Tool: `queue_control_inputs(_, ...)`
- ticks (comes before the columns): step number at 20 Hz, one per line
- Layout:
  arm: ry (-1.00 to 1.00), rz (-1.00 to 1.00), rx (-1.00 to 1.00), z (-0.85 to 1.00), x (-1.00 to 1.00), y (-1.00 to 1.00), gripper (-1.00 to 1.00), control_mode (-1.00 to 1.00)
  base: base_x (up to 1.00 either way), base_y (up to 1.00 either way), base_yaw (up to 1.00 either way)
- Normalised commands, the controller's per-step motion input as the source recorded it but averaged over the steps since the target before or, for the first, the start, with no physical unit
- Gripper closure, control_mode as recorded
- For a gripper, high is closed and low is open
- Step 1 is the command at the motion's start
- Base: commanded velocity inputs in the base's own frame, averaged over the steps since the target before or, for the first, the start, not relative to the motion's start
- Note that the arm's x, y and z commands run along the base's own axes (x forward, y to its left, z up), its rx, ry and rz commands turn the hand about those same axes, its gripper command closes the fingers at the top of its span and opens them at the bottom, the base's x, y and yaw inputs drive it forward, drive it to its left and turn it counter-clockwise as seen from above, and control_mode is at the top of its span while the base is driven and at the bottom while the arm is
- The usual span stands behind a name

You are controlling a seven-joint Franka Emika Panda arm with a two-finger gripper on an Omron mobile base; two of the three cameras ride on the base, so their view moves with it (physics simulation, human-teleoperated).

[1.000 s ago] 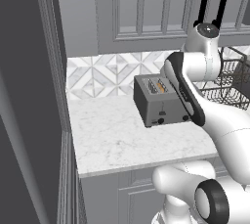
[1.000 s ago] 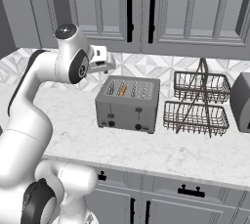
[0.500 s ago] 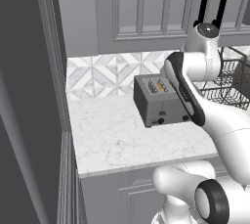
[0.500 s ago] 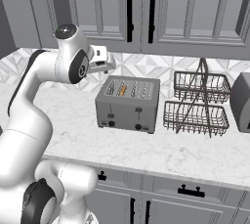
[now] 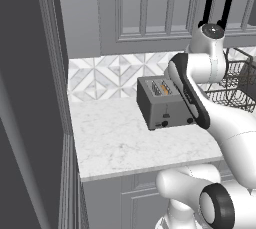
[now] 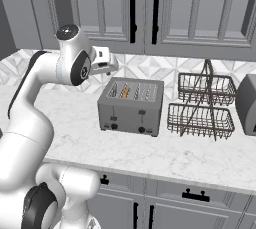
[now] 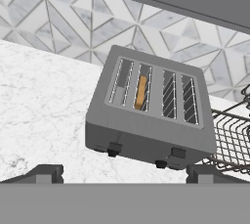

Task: Start the toaster. Once the lever pops up, take the bread to the plate on the dining counter.

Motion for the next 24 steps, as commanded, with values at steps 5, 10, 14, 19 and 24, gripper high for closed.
queue_control_inputs(5, 0.0, 0.0, 0.0, 0.0, 0.0, 0.0, -1.0, -1.0, 0.0, 0.0, 0.0)
queue_control_inputs(10, 0.0, 0.0, 0.0, 0.0, 0.0, 0.0, -1.0, -1.0, 0.0, 0.0, 0.0)
queue_control_inputs(14, 0.0, 0.0, 0.0, 0.0, 0.0, 0.0, -1.0, -1.0, 0.0, 0.0, 0.0)
queue_control_inputs(19, 0.0, 0.0, 0.0, 0.0, 0.0, 0.0, -1.0, -1.0, 0.0, 0.0, 0.0)
queue_control_inputs(24, 0.0, 0.0, 0.0, 0.0, 0.0, 0.0, -1.0, -1.0, 0.0, 0.0, 0.0)
